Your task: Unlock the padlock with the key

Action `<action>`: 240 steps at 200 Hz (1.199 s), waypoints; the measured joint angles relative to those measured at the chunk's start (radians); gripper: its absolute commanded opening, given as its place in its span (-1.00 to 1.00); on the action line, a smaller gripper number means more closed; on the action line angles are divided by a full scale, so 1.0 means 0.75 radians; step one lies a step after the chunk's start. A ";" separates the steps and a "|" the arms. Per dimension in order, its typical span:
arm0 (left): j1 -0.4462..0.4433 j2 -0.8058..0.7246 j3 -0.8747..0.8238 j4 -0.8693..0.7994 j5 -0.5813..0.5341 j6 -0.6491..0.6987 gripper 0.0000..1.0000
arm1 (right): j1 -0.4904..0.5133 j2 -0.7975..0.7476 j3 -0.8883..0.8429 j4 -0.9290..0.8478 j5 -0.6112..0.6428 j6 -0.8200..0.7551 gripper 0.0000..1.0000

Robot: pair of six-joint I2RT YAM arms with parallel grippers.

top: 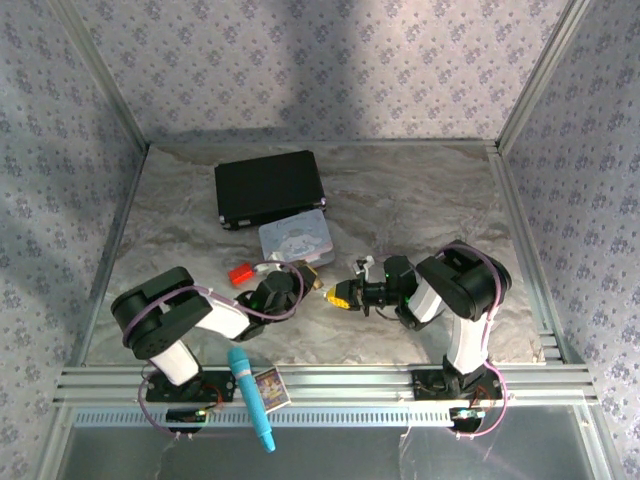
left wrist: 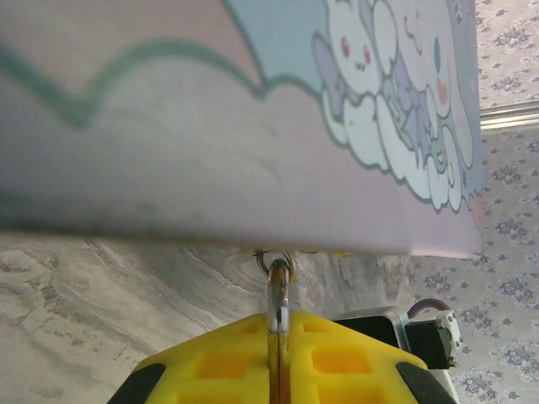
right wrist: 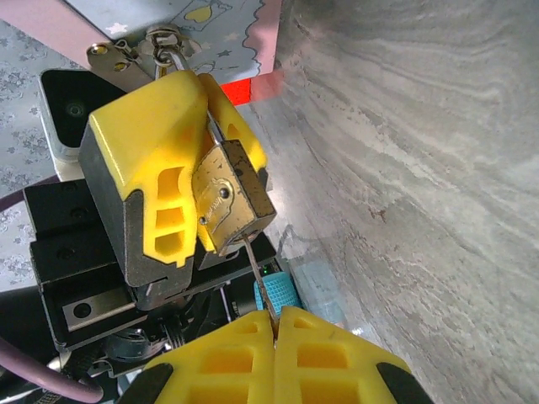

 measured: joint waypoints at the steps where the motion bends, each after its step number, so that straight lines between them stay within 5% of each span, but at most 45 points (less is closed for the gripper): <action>1: 0.000 0.000 0.000 -0.001 0.000 0.000 -1.00 | 0.000 0.000 -0.001 0.001 0.000 0.000 -1.00; 240: -0.032 -0.042 -0.038 -0.053 -0.051 -0.061 -1.00 | -0.023 0.127 0.067 0.062 -0.112 0.096 -1.00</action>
